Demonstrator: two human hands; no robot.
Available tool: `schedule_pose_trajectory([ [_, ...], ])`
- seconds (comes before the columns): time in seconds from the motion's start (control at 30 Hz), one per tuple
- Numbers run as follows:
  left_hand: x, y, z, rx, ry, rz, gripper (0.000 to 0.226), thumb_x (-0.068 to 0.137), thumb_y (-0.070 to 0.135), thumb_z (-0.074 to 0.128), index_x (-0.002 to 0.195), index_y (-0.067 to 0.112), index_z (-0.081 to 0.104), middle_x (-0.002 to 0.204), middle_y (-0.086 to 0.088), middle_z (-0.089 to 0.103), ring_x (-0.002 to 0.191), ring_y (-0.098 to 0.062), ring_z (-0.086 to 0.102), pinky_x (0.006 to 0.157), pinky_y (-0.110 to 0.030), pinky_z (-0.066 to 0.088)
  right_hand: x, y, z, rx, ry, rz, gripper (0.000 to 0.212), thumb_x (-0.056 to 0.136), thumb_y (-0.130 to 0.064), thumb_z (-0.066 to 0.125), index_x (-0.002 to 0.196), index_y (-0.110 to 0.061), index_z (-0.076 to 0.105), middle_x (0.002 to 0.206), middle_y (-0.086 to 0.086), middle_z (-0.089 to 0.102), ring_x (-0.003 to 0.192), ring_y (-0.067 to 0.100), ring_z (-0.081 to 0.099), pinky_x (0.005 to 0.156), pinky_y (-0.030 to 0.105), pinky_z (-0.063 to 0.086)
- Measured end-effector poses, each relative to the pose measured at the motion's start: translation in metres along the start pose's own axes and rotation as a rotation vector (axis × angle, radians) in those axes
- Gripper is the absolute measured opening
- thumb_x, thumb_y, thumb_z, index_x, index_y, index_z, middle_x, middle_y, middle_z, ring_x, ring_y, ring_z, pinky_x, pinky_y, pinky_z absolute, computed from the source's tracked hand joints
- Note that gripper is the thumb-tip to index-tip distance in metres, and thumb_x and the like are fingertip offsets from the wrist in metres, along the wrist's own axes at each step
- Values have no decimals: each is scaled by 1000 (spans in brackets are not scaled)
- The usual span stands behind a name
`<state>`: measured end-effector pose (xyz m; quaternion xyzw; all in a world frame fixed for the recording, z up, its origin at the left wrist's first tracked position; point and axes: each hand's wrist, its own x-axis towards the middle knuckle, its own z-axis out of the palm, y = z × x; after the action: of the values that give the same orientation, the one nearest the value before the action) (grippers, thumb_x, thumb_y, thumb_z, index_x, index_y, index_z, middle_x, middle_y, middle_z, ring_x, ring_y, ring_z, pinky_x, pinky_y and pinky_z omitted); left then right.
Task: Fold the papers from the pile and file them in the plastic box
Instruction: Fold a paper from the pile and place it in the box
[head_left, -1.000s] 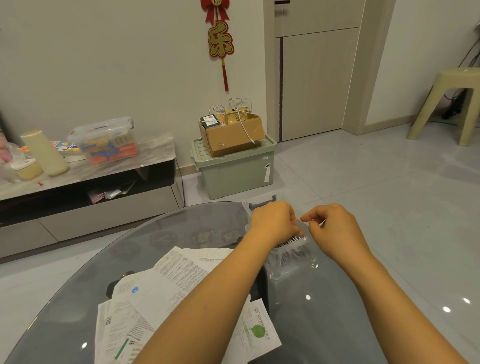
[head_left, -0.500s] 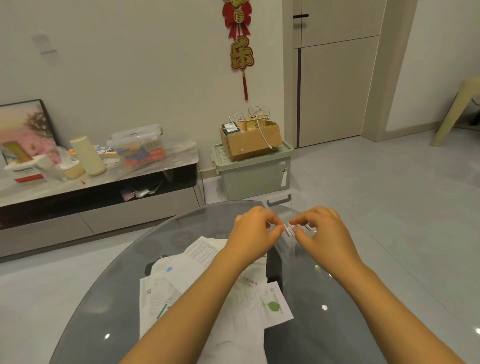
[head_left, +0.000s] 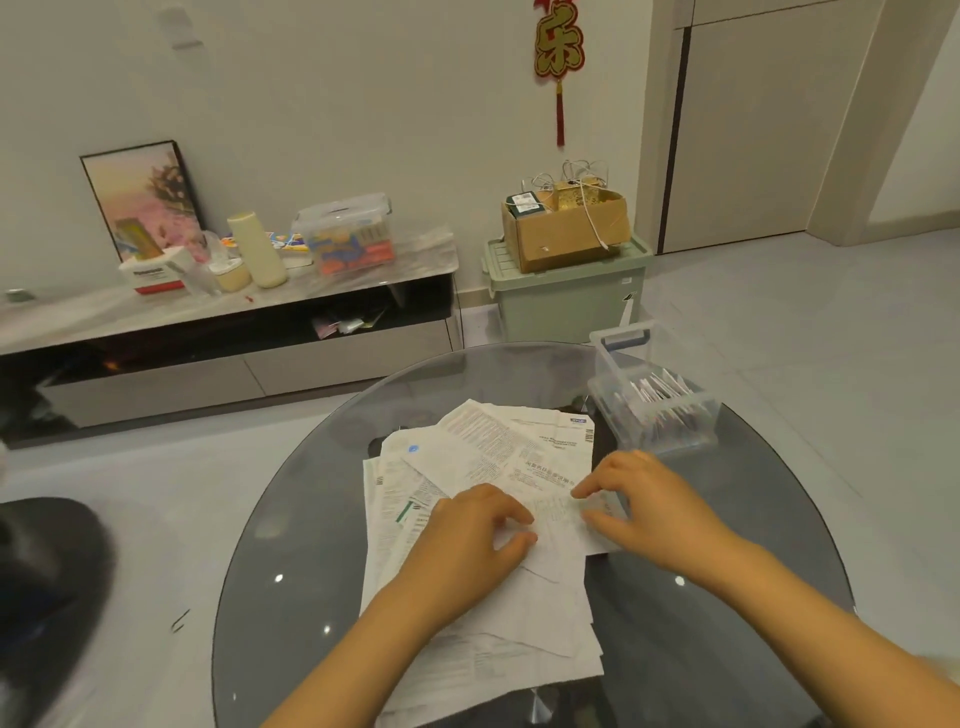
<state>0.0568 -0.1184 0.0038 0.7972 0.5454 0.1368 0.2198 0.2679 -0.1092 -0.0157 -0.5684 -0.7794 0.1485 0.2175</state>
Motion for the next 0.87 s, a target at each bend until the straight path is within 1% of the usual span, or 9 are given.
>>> schedule_pose_trajectory([
  [0.1, -5, -12, 10, -10, 4, -5, 23, 89, 37, 59, 112, 30, 62, 114, 17, 58, 108, -1, 51, 98, -21, 39, -3, 3, 6, -44, -114, -10, 28, 84, -35, 62, 112, -33, 63, 110, -17, 56, 105, 6, 45, 86, 19, 40],
  [0.17, -5, -16, 15, 16, 12, 16, 27, 89, 40, 58, 115, 32, 61, 117, 18, 57, 112, -2, 48, 100, -23, 37, -3, 4, 8, -67, -176, -23, 34, 84, -41, 61, 118, -34, 60, 118, -18, 55, 108, 5, 43, 90, 18, 40],
  [0.23, -4, -18, 18, 97, -4, 57, 33, 89, 45, 56, 120, 34, 57, 124, 19, 53, 118, -3, 43, 104, -26, 31, -2, 6, 9, -78, -219, -46, 41, 83, -45, 62, 123, -35, 56, 124, -19, 51, 115, 4, 40, 94, 17, 37],
  [0.33, -2, -22, 20, 202, -24, 111, 39, 92, 46, 50, 129, 34, 51, 133, 19, 46, 125, -2, 35, 105, -24, 20, -1, 10, 7, -79, -271, -70, 47, 83, -46, 62, 128, -37, 52, 127, -21, 44, 120, 3, 34, 95, 12, 30],
  [0.43, -2, -25, 19, 220, 0, 138, 41, 94, 46, 45, 133, 35, 45, 137, 21, 42, 127, 0, 32, 103, -19, 12, 1, 12, 5, -123, -268, -110, 41, 88, -39, 58, 128, -35, 52, 128, -22, 47, 119, 2, 36, 92, 10, 30],
  [0.57, -3, -25, 20, 210, 28, 160, 42, 95, 48, 42, 134, 35, 44, 136, 22, 43, 126, 2, 31, 99, -13, 7, 1, 13, 4, -183, -214, -126, 31, 87, -36, 57, 117, -33, 59, 120, -20, 57, 111, 2, 46, 89, 13, 36],
  [0.63, -3, -25, 20, 209, 32, 160, 42, 95, 48, 42, 134, 35, 44, 136, 22, 42, 126, 1, 31, 100, -12, 6, 2, 14, 4, -181, -222, -140, 35, 85, -40, 60, 118, -34, 58, 120, -22, 56, 112, 2, 46, 90, 11, 32],
  [0.73, -4, -26, 21, 214, 24, 160, 43, 95, 48, 42, 136, 35, 42, 139, 21, 39, 128, 0, 27, 98, -11, 4, 3, 17, 1, -153, -273, -131, 47, 84, -46, 61, 129, -37, 50, 127, -25, 48, 117, 1, 39, 90, 8, 24],
  [0.87, -5, -24, 25, 217, 20, 165, 45, 94, 50, 42, 137, 36, 41, 141, 18, 35, 129, -1, 24, 96, -10, 3, 3, 16, 1, -131, -269, -114, 42, 87, -41, 59, 128, -37, 52, 129, -22, 49, 118, 1, 39, 90, 7, 26],
])
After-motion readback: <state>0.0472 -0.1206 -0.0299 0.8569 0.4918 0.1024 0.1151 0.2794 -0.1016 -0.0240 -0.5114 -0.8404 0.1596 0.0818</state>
